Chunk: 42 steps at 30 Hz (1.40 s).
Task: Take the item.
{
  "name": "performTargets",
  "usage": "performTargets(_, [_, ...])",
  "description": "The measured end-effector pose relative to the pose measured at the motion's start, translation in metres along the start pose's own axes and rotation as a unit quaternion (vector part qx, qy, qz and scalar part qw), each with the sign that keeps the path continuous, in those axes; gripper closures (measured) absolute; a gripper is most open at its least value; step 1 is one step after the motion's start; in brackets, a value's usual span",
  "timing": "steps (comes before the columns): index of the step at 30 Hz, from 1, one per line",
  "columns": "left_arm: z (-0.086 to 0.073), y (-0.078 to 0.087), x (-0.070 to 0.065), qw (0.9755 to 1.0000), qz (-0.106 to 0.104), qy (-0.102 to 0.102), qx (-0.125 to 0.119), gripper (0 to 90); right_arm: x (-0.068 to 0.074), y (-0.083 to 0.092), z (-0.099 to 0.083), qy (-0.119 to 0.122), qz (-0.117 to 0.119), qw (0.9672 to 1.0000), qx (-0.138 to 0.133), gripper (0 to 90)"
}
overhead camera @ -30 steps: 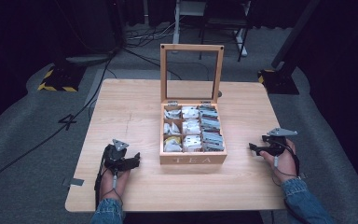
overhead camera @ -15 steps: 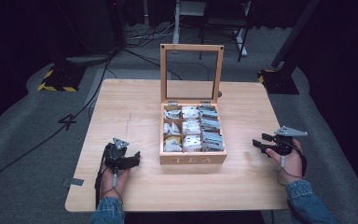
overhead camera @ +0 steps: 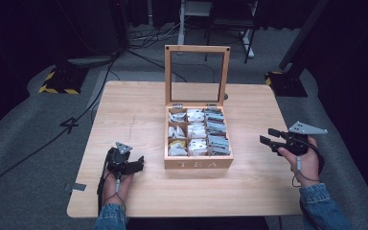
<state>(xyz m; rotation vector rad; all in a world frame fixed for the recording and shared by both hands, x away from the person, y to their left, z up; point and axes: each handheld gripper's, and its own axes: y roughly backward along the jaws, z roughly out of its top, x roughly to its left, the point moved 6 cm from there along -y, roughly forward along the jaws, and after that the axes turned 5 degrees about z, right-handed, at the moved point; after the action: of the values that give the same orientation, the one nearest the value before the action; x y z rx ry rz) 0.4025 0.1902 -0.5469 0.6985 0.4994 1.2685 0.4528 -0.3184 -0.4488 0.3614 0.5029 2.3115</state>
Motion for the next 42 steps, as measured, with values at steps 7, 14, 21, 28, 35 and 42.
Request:
performTargets(7, [0.001, -0.001, 0.0, 1.0, 0.0, 0.001, 0.0, 20.2, 0.014, 0.0, 0.012, -0.005, 0.025, 0.9997, -0.007, 46.4])
performTargets(14, [0.002, -0.002, 0.0, 1.0, 0.002, 0.005, 0.0, 20.3, 0.031, 0.0, 0.026, 0.001, 0.043, 0.999, -0.012, 48.2])
performTargets(21, [0.003, -0.002, 0.001, 1.0, 0.004, 0.005, 0.0, 20.3, 0.06, -0.007, 0.039, 0.028, 0.07, 0.9971, -0.004, 49.1])
performTargets(28, [0.003, -0.002, 0.001, 1.0, 0.004, 0.005, 0.0, 20.3, 0.082, -0.023, 0.045, 0.037, 0.1, 0.9942, 0.012, 50.7])
performTargets(35, [0.003, -0.002, 0.001, 1.0, 0.004, 0.006, 0.001, 20.4, 0.103, -0.04, 0.052, 0.05, 0.128, 0.9903, 0.022, 51.1])
performTargets(42, [0.003, -0.003, 0.001, 1.0, 0.004, 0.005, 0.0, 20.4, 0.119, -0.056, 0.057, 0.058, 0.149, 0.9868, 0.027, 51.0])
